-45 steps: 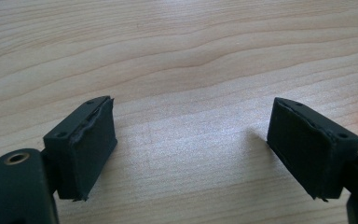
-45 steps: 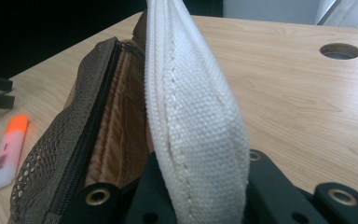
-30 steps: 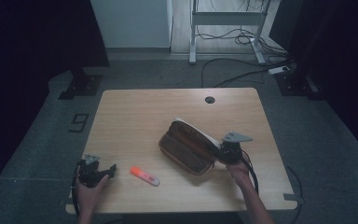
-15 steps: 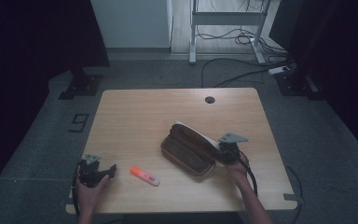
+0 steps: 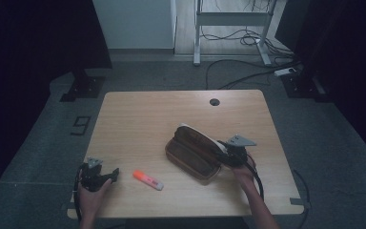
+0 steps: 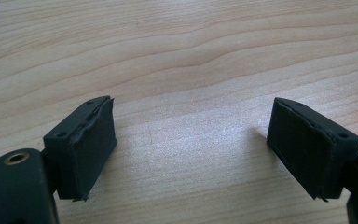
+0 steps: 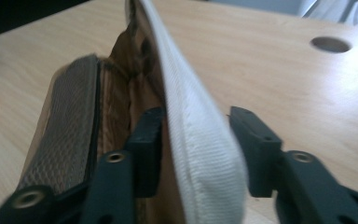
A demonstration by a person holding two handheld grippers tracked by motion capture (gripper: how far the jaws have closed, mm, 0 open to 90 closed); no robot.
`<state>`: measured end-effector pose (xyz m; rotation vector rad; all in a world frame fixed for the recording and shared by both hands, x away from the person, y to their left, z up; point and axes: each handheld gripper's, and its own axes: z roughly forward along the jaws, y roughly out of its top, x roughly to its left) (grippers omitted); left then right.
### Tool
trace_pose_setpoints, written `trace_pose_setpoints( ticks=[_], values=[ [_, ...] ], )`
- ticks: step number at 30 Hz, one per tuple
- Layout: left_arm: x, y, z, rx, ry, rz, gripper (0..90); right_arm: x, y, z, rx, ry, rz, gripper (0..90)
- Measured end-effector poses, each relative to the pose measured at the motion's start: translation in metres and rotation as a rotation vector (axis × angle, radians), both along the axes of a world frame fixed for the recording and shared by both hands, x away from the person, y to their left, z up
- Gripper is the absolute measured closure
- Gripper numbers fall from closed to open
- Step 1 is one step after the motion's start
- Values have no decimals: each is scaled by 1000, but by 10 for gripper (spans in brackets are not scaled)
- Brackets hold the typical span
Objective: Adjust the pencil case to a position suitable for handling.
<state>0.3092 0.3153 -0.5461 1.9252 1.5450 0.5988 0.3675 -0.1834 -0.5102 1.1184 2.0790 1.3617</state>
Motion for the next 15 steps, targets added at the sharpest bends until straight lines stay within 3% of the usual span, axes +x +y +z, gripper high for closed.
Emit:
trace_pose_setpoints(
  ticks=[3,9,15],
  values=[
    [0,0,0,-3,-3,2,152,-3,-6,7,12,-27,-38,409],
    [0,0,0,-5,-4,3,152,-11,-14,22,48,-72,-97,333],
    [0,0,0,-4,-3,2,152,-20,-16,37,101,-99,-76,323]
  ],
)
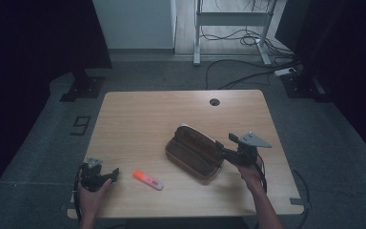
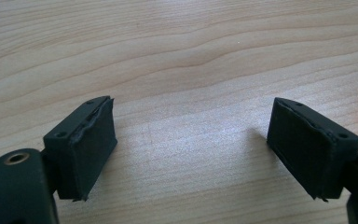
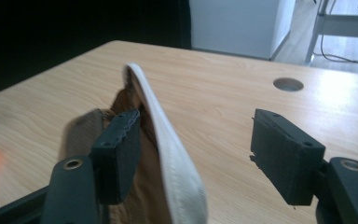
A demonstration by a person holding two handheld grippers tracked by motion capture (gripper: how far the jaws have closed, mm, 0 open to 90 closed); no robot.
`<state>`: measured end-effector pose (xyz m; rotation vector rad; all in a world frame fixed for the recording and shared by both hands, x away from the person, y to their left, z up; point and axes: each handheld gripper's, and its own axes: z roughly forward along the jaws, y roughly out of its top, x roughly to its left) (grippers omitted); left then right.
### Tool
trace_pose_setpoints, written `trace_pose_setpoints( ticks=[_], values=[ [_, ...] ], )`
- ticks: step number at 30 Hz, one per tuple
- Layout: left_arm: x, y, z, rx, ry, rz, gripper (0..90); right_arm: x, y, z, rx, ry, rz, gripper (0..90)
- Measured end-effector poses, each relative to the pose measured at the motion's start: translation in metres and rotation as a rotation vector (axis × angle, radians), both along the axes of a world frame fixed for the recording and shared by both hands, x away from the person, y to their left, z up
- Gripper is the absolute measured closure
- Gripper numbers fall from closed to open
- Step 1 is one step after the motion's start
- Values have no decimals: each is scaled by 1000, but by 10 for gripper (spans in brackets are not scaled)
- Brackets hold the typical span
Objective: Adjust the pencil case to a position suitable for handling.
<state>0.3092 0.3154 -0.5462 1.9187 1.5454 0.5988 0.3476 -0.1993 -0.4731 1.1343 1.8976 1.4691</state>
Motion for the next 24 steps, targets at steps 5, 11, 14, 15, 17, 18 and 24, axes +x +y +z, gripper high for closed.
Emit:
trace_pose_setpoints(
  ticks=[5,11,14,15,17,18,24],
  values=[
    [0,0,0,0,-1,0,152,-5,8,5,0,-8,39,322],
    [0,0,0,-2,-1,1,152,-11,25,4,0,6,106,322],
    [0,0,0,-3,1,0,152,-14,39,2,-7,18,163,322],
    [0,0,0,-3,-1,1,152,-14,39,2,-7,18,163,322],
    [0,0,0,-2,-1,1,152,-17,46,1,-7,22,186,322],
    [0,0,0,-1,-1,1,152,-19,53,0,-6,26,213,322],
    [0,0,0,1,0,0,152,-23,73,-5,-17,41,268,322]
  ],
)
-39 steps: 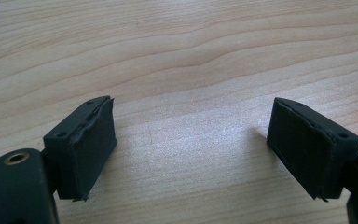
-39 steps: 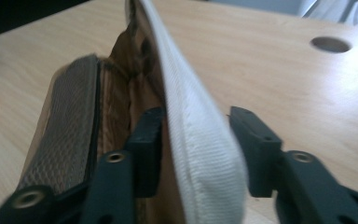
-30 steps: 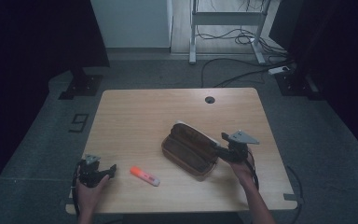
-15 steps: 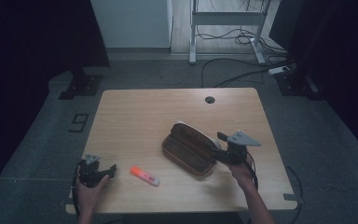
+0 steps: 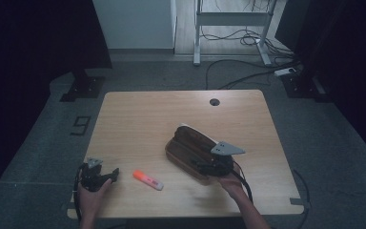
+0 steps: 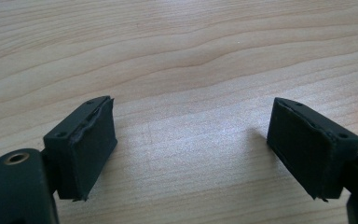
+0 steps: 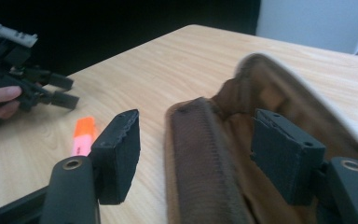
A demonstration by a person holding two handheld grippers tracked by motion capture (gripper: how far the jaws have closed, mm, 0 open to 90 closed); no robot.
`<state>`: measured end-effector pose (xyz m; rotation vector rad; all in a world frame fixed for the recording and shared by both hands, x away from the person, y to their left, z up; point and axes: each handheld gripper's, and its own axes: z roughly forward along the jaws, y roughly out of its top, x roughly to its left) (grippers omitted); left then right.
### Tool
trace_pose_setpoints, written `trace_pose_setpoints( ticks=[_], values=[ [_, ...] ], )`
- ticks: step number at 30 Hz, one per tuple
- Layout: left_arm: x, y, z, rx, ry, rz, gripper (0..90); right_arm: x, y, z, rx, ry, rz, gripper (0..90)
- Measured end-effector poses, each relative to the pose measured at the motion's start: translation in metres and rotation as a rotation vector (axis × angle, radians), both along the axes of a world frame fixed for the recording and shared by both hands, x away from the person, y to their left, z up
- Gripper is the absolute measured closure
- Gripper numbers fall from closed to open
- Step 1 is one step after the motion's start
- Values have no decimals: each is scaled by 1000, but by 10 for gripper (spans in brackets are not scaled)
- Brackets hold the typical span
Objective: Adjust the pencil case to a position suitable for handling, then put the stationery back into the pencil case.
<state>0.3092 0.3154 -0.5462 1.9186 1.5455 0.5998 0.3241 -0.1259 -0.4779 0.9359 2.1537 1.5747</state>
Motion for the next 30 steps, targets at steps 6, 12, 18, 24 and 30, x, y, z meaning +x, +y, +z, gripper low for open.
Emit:
trace_pose_setpoints(
  ticks=[6,12,18,24,30],
  values=[
    [0,0,0,0,0,0,152,-3,12,-5,-3,24,35,326],
    [0,0,0,0,1,0,152,-7,27,-11,-27,33,73,333],
    [0,0,0,0,1,-1,152,-11,40,-15,-39,37,90,340],
    [0,-1,0,9,0,1,151,-16,53,-19,-48,55,126,347],
    [1,-1,0,8,2,0,150,-21,67,-24,-71,65,167,360]
  ],
)
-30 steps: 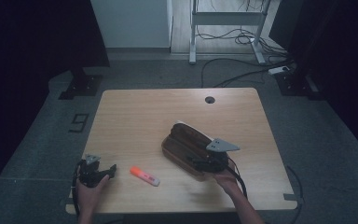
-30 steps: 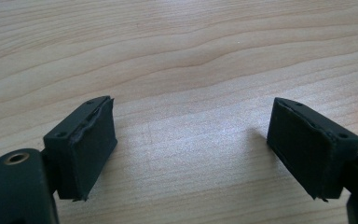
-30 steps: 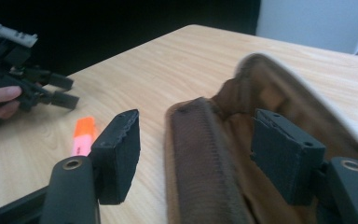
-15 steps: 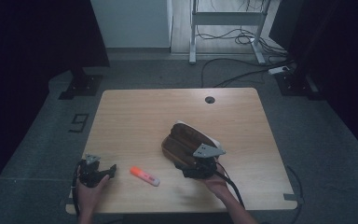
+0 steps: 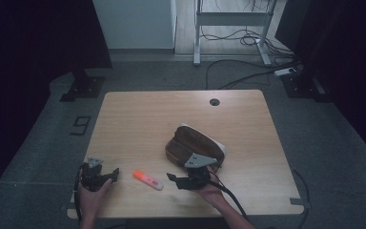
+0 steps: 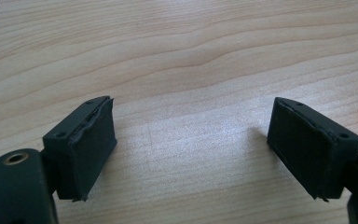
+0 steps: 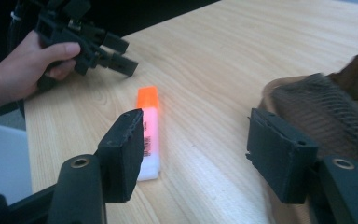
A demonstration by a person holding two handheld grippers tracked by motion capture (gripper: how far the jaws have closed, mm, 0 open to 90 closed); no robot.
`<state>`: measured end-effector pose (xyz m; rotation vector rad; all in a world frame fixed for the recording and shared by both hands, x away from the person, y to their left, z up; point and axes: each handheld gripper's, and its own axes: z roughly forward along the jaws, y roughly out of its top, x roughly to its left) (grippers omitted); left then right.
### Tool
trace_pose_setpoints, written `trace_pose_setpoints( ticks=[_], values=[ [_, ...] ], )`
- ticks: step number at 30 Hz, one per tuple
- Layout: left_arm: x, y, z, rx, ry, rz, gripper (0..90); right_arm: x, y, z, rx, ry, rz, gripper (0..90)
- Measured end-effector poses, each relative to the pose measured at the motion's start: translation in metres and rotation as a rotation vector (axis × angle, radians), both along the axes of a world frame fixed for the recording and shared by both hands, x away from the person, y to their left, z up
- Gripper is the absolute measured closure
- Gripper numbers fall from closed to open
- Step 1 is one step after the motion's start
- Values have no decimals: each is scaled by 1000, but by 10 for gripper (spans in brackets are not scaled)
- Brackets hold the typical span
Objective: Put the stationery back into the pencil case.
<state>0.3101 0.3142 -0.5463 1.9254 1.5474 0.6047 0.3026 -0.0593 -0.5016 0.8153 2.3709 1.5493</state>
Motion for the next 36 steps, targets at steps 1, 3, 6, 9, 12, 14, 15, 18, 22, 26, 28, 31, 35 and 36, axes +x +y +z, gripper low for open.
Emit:
trace_pose_setpoints(
  ticks=[1,3,6,9,12,14,15,18,22,26,28,31,35,36],
  values=[
    [0,0,0,0,0,0,150,0,0,0,0,0,0,360],
    [0,0,0,-1,-1,0,150,0,5,-2,-6,3,5,365],
    [0,0,0,1,0,-1,150,-2,11,-5,-20,4,11,377],
    [0,0,0,2,0,0,150,-5,18,-7,-35,4,16,390],
    [0,0,0,1,0,1,150,-6,28,-13,-67,10,13,392],
    [0,0,0,1,-1,1,150,-7,31,-15,-73,15,14,392],
    [0,0,0,0,-1,0,150,-8,37,-18,-84,15,24,399],
    [0,0,0,-1,-1,0,150,-10,44,-21,-102,6,32,408],
    [0,0,0,-3,-1,1,150,-11,58,-27,-125,18,48,454],
    [0,0,0,-3,-1,1,150,-11,70,-34,-166,40,66,495],
    [0,0,0,-3,-2,1,150,-11,76,-38,-207,42,78,510],
    [0,0,0,-6,0,0,150,-12,78,-41,-239,31,82,527],
    [0,0,0,-4,-1,1,150,-13,83,-45,-283,19,81,542],
    [0,0,0,-3,-2,1,150,-13,85,-46,-292,15,82,543]
  ],
)
